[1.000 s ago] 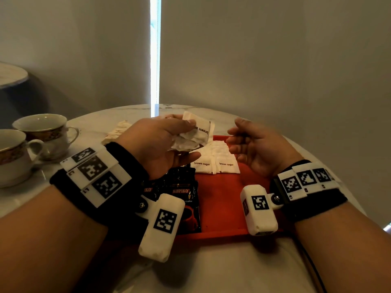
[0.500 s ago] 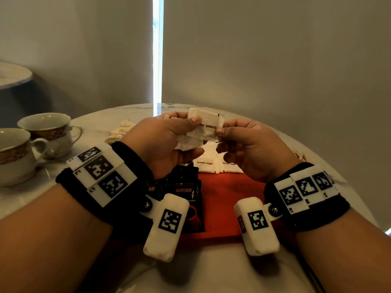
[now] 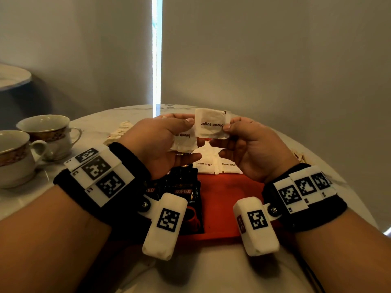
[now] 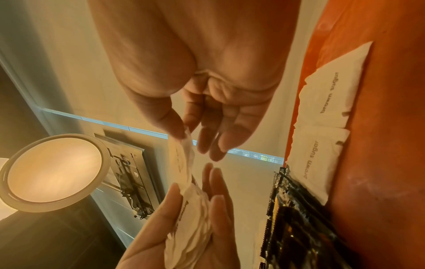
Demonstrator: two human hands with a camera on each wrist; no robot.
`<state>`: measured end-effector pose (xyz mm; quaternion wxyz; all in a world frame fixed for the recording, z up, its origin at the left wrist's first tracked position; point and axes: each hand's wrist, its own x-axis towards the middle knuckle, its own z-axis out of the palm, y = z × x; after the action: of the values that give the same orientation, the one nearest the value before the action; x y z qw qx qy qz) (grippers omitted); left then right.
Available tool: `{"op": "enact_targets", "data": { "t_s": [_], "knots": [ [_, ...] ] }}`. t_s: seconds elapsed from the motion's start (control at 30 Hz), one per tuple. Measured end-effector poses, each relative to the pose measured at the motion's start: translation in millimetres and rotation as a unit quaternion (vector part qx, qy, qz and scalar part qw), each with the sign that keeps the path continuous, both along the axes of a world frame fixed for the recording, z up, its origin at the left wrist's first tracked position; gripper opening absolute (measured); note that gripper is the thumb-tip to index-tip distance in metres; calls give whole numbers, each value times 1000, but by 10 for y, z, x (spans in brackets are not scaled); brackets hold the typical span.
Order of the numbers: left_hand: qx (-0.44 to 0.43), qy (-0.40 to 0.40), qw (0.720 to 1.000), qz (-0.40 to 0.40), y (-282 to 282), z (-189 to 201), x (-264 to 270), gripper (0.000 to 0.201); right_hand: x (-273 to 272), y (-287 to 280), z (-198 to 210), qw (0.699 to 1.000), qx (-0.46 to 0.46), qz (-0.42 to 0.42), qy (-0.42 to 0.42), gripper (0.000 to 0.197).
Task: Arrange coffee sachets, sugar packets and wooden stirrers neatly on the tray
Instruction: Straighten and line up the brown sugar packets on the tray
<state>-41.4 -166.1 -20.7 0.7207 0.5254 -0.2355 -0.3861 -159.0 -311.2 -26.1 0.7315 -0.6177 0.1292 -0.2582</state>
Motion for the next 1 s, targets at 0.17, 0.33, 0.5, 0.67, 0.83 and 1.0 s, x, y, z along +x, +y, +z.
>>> {"op": "enact_targets", "data": {
  "t_s": [0.17, 0.33, 0.5, 0.67, 0.83, 1.0],
  "knots": [
    [-11, 19, 1000, 23, -1, 22, 3, 23, 9, -34, 2, 998, 43, -23, -41, 18],
    [-5, 21, 1000, -5, -2, 17, -38, 23, 10, 32, 10, 996, 61, -11, -60, 24],
    [34, -17, 998, -44, -3, -24, -32, 45, -15, 111, 39, 999, 17, 20, -42, 28],
    [13, -18, 999, -27, -8, -1, -57, 12, 1, 126, 19, 999, 10, 16, -51, 41],
    [-5, -7, 1000, -8, -1, -4, -34, 8, 12, 79, -7, 1000, -2, -12, -28, 30],
    [11, -48, 999, -4, -2, -4, -29, 27, 25, 82, -20, 999, -23, -22, -11, 27]
  ]
}}
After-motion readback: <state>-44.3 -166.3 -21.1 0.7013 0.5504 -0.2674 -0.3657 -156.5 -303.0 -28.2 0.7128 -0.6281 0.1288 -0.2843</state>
